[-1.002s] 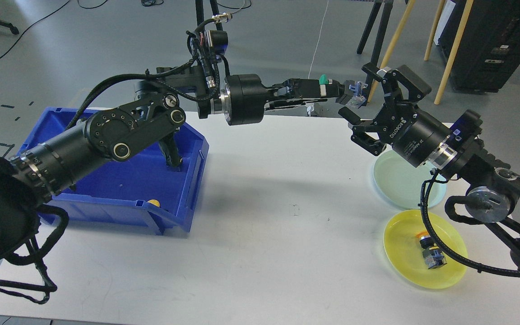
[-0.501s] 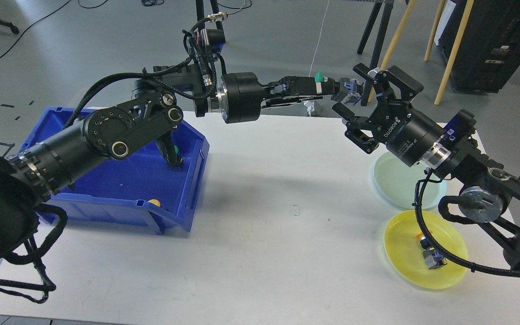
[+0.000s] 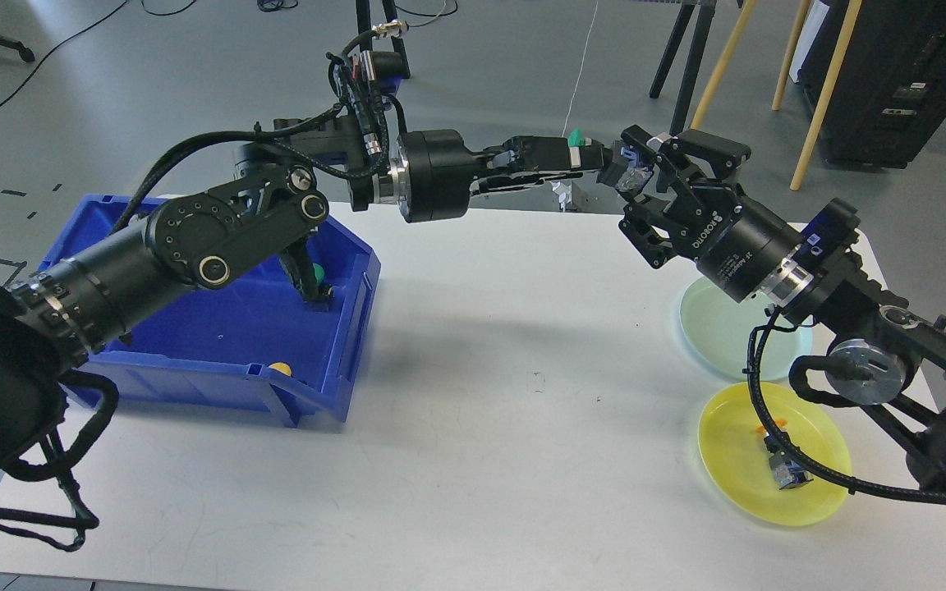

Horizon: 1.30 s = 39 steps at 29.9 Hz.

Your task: Pass button and place on color plate

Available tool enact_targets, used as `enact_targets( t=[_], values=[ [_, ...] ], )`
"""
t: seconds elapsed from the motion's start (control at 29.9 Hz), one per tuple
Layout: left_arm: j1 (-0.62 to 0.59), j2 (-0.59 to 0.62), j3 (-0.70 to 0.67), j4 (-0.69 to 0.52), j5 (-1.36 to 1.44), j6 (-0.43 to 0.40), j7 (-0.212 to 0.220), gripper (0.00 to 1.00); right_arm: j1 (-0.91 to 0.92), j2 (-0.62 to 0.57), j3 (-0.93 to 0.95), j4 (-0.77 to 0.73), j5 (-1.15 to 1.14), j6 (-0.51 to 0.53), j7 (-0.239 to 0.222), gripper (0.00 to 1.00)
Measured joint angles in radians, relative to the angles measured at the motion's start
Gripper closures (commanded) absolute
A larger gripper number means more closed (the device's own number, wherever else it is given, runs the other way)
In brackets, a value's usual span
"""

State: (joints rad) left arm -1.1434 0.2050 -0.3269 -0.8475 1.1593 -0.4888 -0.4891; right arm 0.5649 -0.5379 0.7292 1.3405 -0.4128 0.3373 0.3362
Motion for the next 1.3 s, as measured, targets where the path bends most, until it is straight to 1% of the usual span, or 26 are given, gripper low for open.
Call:
enact_targets(
  t=[0.03, 0.1, 0.2, 0.23, 0.27, 0.37, 0.73, 0.8, 1.04, 1.17, 1.24, 1.3],
  values=[
    [0.000, 0.001, 0.000, 0.000, 0.000, 0.000, 0.000, 0.94, 0.000, 0.001, 0.001, 0.000, 0.000, 0.000, 0.000, 0.83],
    [0.001, 0.002, 0.000, -0.001, 0.000, 0.000, 0.000, 0.83, 0.000, 0.002, 0.002, 0.000, 0.000, -0.004, 0.000, 0.85],
    [0.002, 0.003, -0.008, -0.001, 0.000, 0.000, 0.000, 0.55, 0.000, 0.002, 0.004, 0.000, 0.000, -0.013, 0.000, 0.87],
    [0.003, 0.003, -0.013, -0.001, 0.000, 0.000, 0.001, 0.40, 0.000, 0.002, 0.005, 0.000, 0.000, -0.016, 0.000, 0.88],
    [0.003, 0.003, -0.018, -0.001, -0.001, 0.000, 0.001, 0.33, 0.000, 0.002, 0.005, 0.000, 0.000, -0.019, 0.000, 0.88],
    [0.004, 0.003, -0.031, -0.001, -0.027, 0.000, 0.001, 0.28, -0.001, 0.002, 0.007, -0.001, 0.004, -0.029, -0.001, 0.90],
    [0.005, 0.016, -0.035, -0.001, -0.076, 0.000, 0.001, 0.14, -0.014, 0.001, 0.027, -0.004, 0.016, -0.066, -0.006, 0.93],
    [0.005, 0.019, -0.036, -0.001, -0.093, 0.000, 0.000, 0.13, -0.028, 0.000, 0.058, -0.020, 0.023, -0.084, -0.010, 0.93],
    [0.008, 0.055, -0.037, -0.001, -0.167, 0.000, 0.000, 0.13, -0.131, -0.027, 0.112, -0.165, 0.065, -0.205, -0.015, 0.94],
    [0.017, 0.067, -0.035, -0.001, -0.172, 0.000, 0.000, 0.13, -0.168, -0.029, 0.102, -0.280, 0.066, -0.326, -0.016, 0.94],
    [0.019, 0.069, -0.035, -0.001, -0.173, 0.000, 0.000, 0.13, -0.172, -0.024, 0.082, -0.338, 0.063, -0.393, -0.027, 0.93],
    [0.020, 0.069, -0.035, -0.001, -0.173, 0.000, 0.000, 0.13, -0.172, -0.021, 0.044, -0.392, 0.061, -0.454, -0.050, 0.93]
  ],
)
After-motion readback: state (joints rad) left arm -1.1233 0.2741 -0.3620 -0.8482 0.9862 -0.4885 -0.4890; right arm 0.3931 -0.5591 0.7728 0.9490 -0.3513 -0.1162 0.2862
